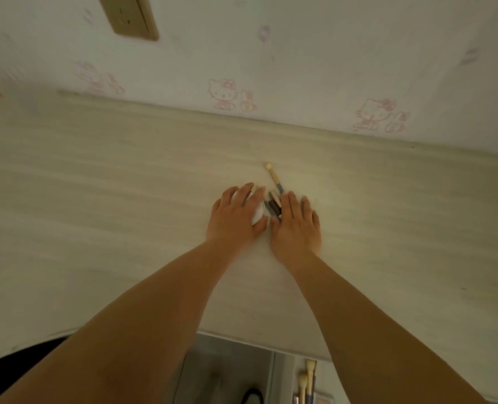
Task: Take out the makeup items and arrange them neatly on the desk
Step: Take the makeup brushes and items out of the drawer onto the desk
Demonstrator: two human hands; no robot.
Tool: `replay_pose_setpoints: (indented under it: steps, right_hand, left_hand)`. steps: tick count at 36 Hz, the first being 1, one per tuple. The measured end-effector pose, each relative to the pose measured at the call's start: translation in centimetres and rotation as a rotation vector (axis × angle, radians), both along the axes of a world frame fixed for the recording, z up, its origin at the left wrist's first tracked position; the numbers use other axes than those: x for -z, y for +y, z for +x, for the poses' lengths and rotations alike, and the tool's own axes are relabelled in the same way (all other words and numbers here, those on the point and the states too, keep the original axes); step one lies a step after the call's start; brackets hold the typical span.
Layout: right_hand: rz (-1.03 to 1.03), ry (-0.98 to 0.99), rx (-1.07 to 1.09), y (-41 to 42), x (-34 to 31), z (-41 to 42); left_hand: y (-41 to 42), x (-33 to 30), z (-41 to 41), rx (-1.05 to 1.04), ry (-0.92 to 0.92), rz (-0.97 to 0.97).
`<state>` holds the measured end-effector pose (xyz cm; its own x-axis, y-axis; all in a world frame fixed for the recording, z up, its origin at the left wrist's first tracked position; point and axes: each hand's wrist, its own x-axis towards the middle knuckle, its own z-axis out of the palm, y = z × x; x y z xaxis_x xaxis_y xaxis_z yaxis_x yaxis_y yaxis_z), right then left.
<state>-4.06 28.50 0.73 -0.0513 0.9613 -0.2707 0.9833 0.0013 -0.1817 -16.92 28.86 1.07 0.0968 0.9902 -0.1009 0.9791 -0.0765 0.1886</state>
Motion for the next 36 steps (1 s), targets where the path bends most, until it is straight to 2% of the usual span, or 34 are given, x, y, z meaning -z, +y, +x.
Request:
replay_pose_setpoints:
  steps: [8, 13, 17, 20, 23, 28, 30, 32, 36]
  right_hand:
    - [-0.031, 0.137, 0.014, -0.5, -1.1, 0.5]
    - [0.055, 0.335, 0.130, -3.0, -3.1, 1.4]
    - [0.207, 0.398, 0.105, -6.3, -3.7, 3.3]
    - [0.349, 0.363, 0.055, -9.4, -3.6, 5.1]
    - [0.420, 0.317, 0.033, -12.9, -3.2, 6.9]
    - [0.523, 0.249, -0.024, -19.0, -1.9, 10.4]
    - [0.529, 0.236, -0.045, -21.5, -0.9, 12.3]
    - [0.503, 0.207, -0.069, -23.9, 0.2, 14.2]
    - [0.308, 0.156, -0.084, -28.1, 2.5, 17.0]
  left_hand:
    - [0.2, -1.4, 0.3, 0.010, 0.076, -0.181]
    - [-1.7, -3.3, 1.6, 0.023, 0.020, -0.062]
    - [-5.3, -4.3, 3.0, 0.069, -0.069, 0.051]
    - [-8.9, -4.3, 4.1, 0.126, -0.081, 0.106]
    - [-12.7, -3.6, 5.2, 0.156, -0.117, 0.066]
    - [-19.7, -2.5, 7.1, 0.206, -0.258, 0.096]
    - [-22.3, -2.2, 7.8, 0.237, -0.288, 0.085]
    - [-24.6, -1.9, 8.7, 0.239, -0.292, -0.004]
    - [-28.4, -1.1, 11.0, 0.205, -0.271, -0.209]
